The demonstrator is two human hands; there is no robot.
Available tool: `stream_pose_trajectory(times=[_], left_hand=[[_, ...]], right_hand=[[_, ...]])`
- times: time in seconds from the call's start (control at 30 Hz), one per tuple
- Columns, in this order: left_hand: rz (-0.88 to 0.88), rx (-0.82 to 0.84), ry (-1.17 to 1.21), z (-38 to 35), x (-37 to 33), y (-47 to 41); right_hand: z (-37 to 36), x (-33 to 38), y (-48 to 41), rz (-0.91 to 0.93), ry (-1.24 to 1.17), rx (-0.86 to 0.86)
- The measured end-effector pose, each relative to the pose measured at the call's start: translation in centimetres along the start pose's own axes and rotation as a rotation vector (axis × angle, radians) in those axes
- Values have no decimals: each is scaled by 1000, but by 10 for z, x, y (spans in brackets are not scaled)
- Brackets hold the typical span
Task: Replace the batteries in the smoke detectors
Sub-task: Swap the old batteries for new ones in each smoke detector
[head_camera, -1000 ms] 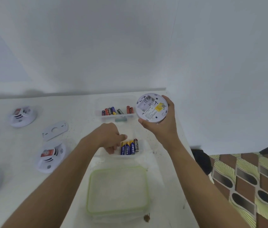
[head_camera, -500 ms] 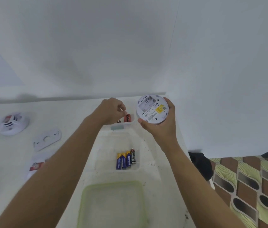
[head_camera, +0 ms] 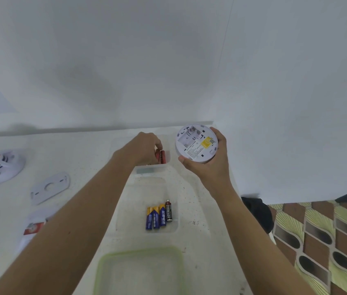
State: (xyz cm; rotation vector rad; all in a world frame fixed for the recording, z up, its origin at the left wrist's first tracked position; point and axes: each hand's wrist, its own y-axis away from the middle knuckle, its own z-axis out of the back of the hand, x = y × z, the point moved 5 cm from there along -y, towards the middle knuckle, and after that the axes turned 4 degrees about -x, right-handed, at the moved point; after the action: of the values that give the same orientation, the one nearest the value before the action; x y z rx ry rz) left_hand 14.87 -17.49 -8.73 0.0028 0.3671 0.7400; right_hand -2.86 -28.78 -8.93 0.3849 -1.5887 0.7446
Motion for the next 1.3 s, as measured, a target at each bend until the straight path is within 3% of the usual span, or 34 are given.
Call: stream_pose_trajectory(times=[0.1, 0.23, 0.37, 0.43, 0.83, 1.3], left_hand=[[36, -19, 104, 9, 3, 6], [65, -189, 365, 26, 1, 23], [-67, -513, 625, 46, -15, 48], [-177, -590, 668, 58, -29, 61], [-506, -490, 331, 56, -68, 54], [-493, -492, 364, 26, -60, 66]], right_hand=[[-1, -2, 0, 0, 1, 6], [-3, -2, 3, -2, 20, 10], [-4, -2, 3, 25, 47, 42], [-4, -1, 2, 50, 66, 73], [-14, 8, 9, 69, 84, 182], [-4, 15, 9, 78, 71, 177]])
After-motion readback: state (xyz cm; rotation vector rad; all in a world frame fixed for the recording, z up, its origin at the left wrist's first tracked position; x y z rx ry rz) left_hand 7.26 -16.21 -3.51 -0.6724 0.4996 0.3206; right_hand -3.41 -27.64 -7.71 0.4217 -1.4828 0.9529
